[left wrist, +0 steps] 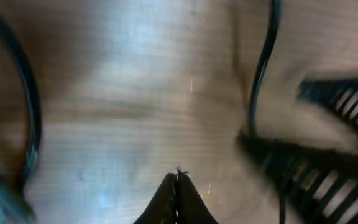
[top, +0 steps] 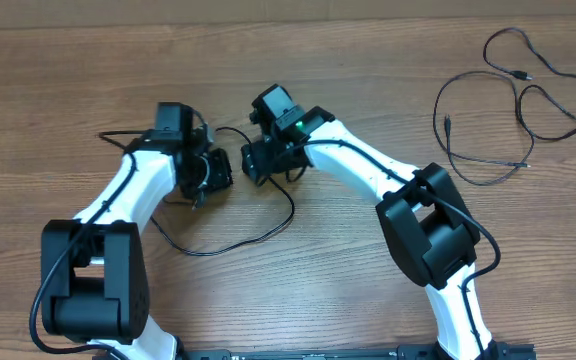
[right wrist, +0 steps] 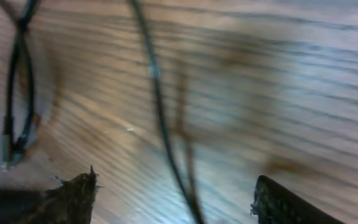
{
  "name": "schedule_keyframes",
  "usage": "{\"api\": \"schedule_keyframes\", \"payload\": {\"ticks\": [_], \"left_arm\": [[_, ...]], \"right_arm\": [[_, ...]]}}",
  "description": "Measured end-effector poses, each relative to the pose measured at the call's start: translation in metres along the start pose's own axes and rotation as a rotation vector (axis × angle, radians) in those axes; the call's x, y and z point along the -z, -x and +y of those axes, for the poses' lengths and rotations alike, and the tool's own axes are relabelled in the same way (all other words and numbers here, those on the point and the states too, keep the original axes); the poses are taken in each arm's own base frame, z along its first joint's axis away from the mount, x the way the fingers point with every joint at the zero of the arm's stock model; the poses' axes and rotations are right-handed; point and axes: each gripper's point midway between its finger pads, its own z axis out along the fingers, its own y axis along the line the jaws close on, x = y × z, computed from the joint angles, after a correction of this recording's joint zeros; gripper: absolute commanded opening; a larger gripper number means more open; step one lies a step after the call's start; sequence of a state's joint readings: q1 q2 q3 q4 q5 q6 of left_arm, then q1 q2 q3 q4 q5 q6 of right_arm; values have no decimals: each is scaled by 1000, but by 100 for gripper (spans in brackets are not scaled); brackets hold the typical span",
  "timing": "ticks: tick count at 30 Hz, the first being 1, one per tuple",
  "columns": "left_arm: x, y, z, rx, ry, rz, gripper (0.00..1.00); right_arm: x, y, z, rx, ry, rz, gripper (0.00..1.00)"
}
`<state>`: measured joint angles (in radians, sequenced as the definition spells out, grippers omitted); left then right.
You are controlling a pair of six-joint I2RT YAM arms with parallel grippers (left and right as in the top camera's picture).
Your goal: Untangle cables
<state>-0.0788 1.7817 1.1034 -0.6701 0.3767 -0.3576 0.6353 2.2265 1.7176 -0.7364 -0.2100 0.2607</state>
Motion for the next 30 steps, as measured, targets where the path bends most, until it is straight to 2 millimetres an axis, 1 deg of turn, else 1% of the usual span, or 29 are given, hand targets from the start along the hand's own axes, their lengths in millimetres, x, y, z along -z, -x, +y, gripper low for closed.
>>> {"api": "schedule_keyframes", "payload": {"ticks": [1, 3, 4, 5, 6, 8, 9, 12, 15, 17, 20, 24, 26, 28, 30], "left_arm": [[4, -8, 3, 13, 27, 38, 6], [15, -13, 12, 38, 81, 81, 13], [25, -15, 17, 57, 113, 101, 20], [34, -14, 21, 71, 138, 111, 36], [49, -12, 26, 88, 174, 120, 58], [70, -7, 33, 112, 228, 119, 72], [80, -6, 37, 122, 259, 122, 74], [103, -8, 53, 163, 345, 133, 76], [112, -20, 68, 215, 424, 172, 77], [113, -22, 76, 248, 467, 165, 79], [102, -24, 91, 283, 523, 141, 80], [80, -36, 114, 303, 578, 138, 82], [73, -40, 120, 309, 593, 136, 82], [71, -42, 125, 323, 601, 133, 77], [72, -39, 128, 332, 605, 119, 63]], "right_arm": [[1, 1, -4, -10, -3, 0, 84], [3, 3, -15, -32, -14, 2, 86], [4, 4, -20, -42, -18, 1, 88], [5, 6, -25, -50, -21, -1, 88], [6, 7, -29, -59, -26, -5, 89], [7, 8, -32, -64, -28, -7, 91], [7, 8, -32, -64, -28, -7, 91], [6, 8, -29, -57, -25, -8, 92], [6, 7, -26, -51, -22, -7, 92], [5, 7, -25, -50, -22, -6, 92], [5, 7, -24, -47, -22, -6, 93], [5, 7, -24, -48, -21, -7, 93], [5, 7, -24, -47, -22, -6, 93], [5, 7, -24, -48, -22, -6, 93], [5, 7, -24, -47, -22, -6, 93]]}}
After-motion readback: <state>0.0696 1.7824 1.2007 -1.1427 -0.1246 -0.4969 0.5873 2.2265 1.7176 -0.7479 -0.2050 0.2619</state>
